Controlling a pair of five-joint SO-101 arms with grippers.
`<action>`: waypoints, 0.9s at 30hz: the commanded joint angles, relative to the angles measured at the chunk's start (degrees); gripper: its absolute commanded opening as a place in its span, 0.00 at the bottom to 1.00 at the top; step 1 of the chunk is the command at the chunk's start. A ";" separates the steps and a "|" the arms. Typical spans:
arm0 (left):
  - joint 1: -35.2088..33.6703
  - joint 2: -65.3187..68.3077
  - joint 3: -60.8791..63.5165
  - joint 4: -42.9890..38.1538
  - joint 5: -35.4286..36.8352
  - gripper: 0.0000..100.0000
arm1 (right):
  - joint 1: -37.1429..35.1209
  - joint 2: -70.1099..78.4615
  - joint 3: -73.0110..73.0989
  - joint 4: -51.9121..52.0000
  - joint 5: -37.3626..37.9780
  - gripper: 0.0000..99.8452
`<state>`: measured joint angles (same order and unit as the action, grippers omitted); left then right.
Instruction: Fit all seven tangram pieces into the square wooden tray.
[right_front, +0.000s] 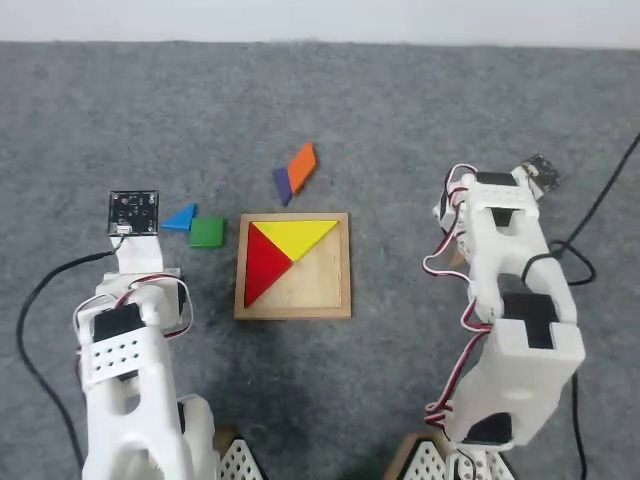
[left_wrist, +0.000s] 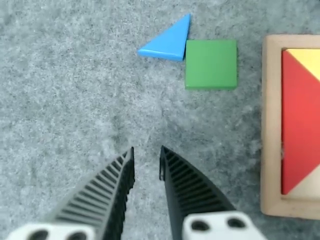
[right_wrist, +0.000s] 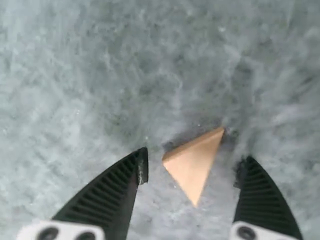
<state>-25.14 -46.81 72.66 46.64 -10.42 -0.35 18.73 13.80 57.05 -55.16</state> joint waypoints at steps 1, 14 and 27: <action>0.44 -1.14 -0.57 -1.32 -0.62 0.09 | 0.75 0.48 -2.37 0.04 -1.49 0.27; 0.35 -1.14 -0.57 -1.32 -0.62 0.09 | 0.48 2.59 -1.49 0.31 2.90 0.13; 0.26 -1.14 -0.57 -1.32 -0.62 0.09 | -1.19 2.51 -11.16 14.99 4.92 0.13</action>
<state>-25.23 -46.81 72.66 46.64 -10.42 0.44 21.98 7.03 68.04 -51.12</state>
